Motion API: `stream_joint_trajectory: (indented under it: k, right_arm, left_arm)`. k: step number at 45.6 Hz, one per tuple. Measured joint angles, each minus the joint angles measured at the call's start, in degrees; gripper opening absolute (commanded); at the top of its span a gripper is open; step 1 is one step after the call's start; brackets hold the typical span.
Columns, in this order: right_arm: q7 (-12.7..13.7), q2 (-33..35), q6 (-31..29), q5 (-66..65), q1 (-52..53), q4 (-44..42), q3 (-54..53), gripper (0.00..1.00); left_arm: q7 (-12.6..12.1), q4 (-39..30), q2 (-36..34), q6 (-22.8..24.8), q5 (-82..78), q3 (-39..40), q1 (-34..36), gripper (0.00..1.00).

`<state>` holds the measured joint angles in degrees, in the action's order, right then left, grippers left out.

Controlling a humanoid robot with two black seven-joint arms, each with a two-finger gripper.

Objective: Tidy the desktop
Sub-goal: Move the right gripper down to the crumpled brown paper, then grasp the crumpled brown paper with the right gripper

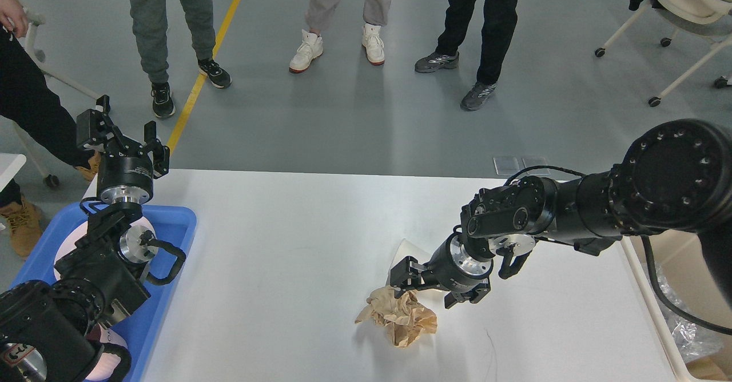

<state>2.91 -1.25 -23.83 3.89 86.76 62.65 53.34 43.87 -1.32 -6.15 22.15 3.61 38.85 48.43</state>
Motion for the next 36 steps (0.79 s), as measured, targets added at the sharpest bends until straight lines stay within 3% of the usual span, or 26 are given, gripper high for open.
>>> stream_joint_trajectory:
  k: [33, 36]
  right_arm:
    - [0.0, -4.1, 0.3, 0.0, -11.6, -12.3, -4.9, 1.0]
    - [0.0, -5.1, 0.3, 0.0, -13.3, -14.0, -4.9, 0.93]
  left_arm:
    - [0.0, 0.0, 0.0, 0.0, 0.0, 0.0, 0.0, 0.96]
    - [0.0, 0.0, 0.0, 0.0, 0.0, 0.0, 0.0, 0.96]
